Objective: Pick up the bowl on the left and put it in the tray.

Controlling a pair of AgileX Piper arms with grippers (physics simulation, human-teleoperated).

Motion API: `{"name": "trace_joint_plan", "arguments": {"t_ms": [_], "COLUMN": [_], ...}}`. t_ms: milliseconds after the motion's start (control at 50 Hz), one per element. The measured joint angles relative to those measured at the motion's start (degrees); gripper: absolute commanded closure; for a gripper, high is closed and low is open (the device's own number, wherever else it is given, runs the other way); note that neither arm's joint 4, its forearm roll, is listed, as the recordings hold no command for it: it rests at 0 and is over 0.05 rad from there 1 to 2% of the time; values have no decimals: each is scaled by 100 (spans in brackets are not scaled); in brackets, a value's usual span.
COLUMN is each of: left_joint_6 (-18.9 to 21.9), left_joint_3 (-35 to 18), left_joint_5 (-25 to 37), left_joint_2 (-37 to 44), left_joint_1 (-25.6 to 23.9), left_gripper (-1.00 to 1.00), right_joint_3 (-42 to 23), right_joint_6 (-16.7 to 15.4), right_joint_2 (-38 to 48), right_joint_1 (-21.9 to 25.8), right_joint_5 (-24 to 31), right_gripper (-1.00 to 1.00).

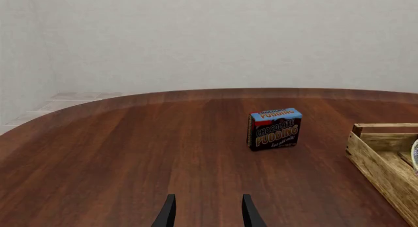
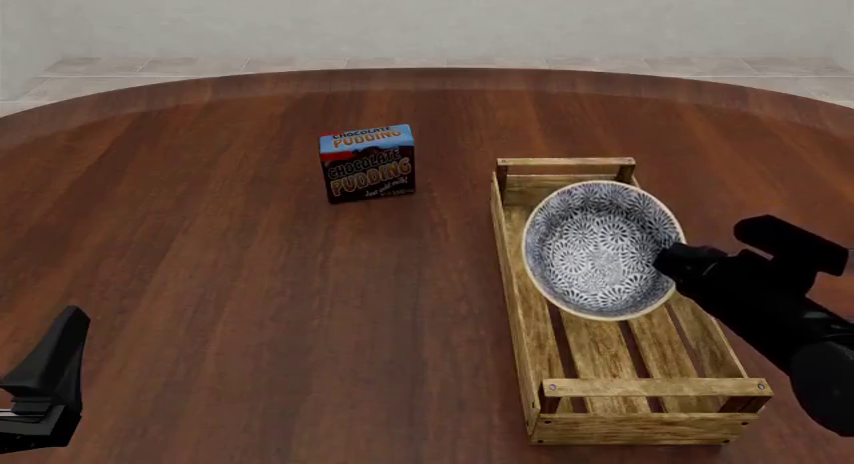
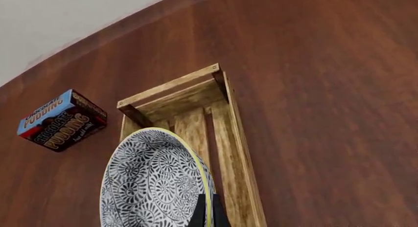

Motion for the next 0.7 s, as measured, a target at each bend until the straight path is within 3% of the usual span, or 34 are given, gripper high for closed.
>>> {"name": "trace_joint_plan", "arguments": {"t_ms": [700], "left_joint_6": [0], "left_joint_3": [0], "left_joint_5": [0], "left_joint_2": [0], "left_joint_1": [0], "left_gripper": [-100], "right_joint_3": [10], "right_joint_6": [-23], "right_joint_2": [223], "right_joint_1": [-43], "right_joint_5": [-167], "right_gripper": [100]}}
